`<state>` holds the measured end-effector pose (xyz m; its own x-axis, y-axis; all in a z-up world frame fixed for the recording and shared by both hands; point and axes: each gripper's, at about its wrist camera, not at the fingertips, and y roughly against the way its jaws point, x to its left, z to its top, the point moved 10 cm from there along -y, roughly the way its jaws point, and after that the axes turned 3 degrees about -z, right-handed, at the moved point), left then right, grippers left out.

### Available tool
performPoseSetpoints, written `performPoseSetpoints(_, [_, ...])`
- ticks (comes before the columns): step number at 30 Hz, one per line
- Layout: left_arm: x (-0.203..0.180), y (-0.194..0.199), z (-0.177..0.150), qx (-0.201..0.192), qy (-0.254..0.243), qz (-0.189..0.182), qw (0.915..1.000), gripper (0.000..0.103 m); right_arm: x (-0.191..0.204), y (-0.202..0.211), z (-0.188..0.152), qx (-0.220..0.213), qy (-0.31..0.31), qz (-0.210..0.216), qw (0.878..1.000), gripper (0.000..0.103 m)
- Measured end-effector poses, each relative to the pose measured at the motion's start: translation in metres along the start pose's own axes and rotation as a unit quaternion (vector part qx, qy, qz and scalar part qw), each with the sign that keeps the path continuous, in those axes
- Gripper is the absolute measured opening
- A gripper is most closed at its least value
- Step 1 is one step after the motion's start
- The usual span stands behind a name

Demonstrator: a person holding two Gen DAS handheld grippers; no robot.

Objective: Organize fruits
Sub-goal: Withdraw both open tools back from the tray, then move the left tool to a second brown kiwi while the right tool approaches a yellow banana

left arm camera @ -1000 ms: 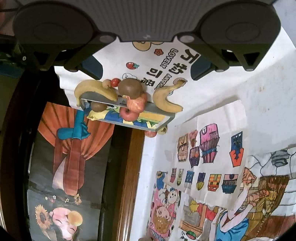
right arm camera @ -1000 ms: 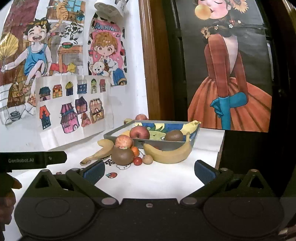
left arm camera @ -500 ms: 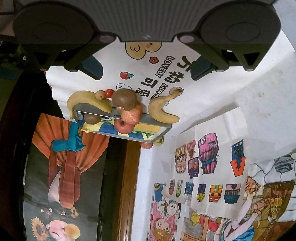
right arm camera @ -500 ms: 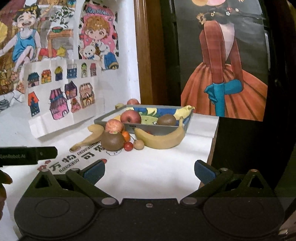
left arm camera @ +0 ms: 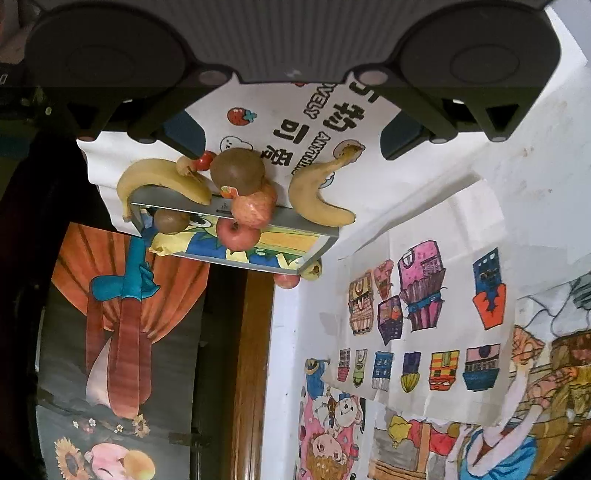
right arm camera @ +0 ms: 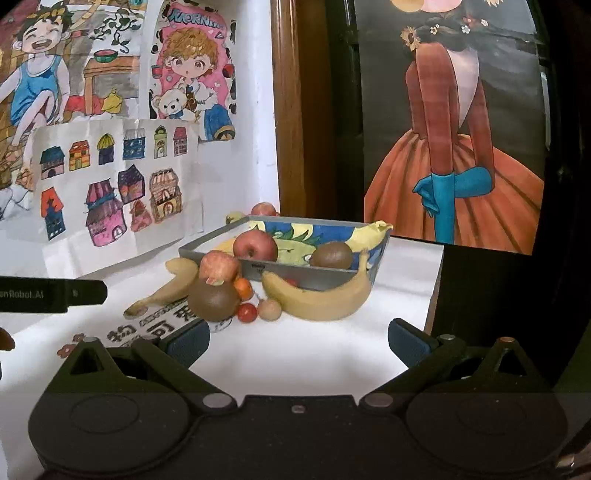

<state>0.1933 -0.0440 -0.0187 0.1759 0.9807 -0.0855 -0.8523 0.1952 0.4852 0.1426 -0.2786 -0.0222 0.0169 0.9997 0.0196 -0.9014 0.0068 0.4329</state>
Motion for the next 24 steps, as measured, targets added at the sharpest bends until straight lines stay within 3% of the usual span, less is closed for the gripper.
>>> performPoseSetpoints(12, [-0.016,-0.041,0.019,0.007,-0.011,-0.005,0.9999,0.103,-0.010,-0.042,0.019,-0.002,0.009,0.006,1.000,0.102])
performPoseSetpoints(24, [-0.026,-0.090,0.009,0.033,-0.016,-0.022,0.9991,0.103,-0.025,-0.094,0.011,0.026,0.019,0.001,0.999,0.102])
